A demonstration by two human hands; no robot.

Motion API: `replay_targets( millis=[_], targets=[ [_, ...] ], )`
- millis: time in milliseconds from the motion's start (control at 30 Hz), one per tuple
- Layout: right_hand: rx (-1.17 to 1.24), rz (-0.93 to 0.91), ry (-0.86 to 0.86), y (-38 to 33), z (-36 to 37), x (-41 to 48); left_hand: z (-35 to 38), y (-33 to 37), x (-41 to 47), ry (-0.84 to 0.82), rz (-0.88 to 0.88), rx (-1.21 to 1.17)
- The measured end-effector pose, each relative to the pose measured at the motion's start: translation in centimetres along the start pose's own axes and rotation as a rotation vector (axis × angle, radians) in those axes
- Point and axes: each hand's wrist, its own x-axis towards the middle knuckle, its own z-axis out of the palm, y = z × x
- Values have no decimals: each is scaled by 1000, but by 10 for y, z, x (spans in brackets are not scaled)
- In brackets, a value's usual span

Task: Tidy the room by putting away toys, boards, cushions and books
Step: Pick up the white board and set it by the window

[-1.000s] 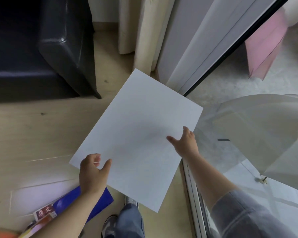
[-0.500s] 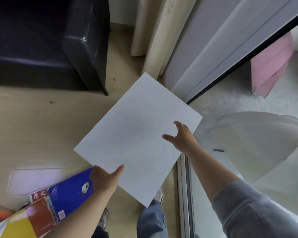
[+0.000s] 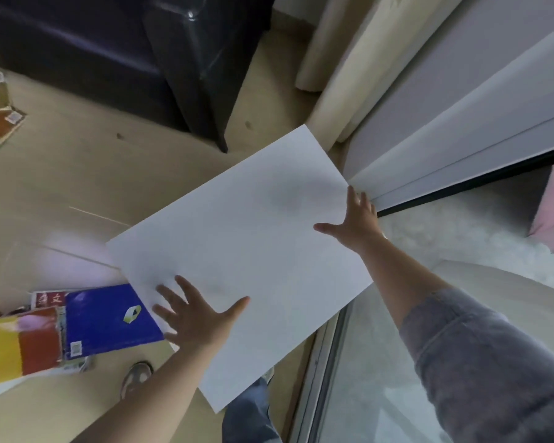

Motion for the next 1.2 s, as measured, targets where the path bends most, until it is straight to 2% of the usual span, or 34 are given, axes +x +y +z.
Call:
replay_targets(
  millis=[200, 367, 533, 800, 1200],
  targets=[
    [-147, -76, -95, 2, 26, 17, 28, 15, 5, 116, -39, 10],
    [-128, -154, -41, 24, 50, 10, 36, 22, 19, 132, -68, -8],
    [-117, -135, -26, 26, 57, 5, 30, 23, 24, 135, 0, 32],
    [-24, 26, -1, 34, 65, -14, 1, 41, 52, 80, 163, 155],
    [190, 340, 17, 16, 102, -65, -46, 61, 95, -28, 450, 488]
  ],
)
